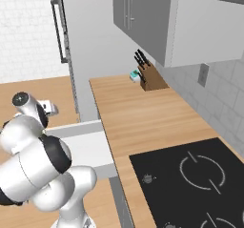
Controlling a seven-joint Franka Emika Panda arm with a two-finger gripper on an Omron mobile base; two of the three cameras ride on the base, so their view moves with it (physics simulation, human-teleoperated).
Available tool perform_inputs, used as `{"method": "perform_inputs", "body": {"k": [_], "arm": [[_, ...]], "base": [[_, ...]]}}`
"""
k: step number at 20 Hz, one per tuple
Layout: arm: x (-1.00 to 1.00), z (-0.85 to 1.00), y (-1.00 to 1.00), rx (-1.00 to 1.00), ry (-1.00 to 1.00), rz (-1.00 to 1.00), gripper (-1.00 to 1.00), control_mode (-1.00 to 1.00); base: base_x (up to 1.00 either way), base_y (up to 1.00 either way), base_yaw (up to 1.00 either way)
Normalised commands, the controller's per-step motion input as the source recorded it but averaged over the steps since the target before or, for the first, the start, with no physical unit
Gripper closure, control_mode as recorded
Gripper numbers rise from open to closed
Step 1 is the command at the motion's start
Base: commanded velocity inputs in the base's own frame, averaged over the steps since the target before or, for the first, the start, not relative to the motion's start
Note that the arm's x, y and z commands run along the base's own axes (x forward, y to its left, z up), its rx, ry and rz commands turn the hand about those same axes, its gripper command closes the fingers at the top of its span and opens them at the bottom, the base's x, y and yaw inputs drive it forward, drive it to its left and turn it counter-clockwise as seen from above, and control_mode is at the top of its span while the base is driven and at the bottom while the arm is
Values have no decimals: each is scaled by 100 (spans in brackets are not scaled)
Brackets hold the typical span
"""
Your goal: Take a straw from the drawer in front and place it inside the glass cup on the dining counter.
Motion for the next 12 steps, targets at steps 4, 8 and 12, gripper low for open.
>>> {"method": "perform_inputs", "body": {"k": [4, 8, 12], "arm": [[-36, 100, -46, 8, 11, -16, 100, -100], [-53, 100, -64, 8, 12, -16, 100, -100], [-68, 99, -62, 4, 10, -15, 100, -100]], "base": [[0, 0, 0], [0, 0, 0], [0, 0, 0]]}}
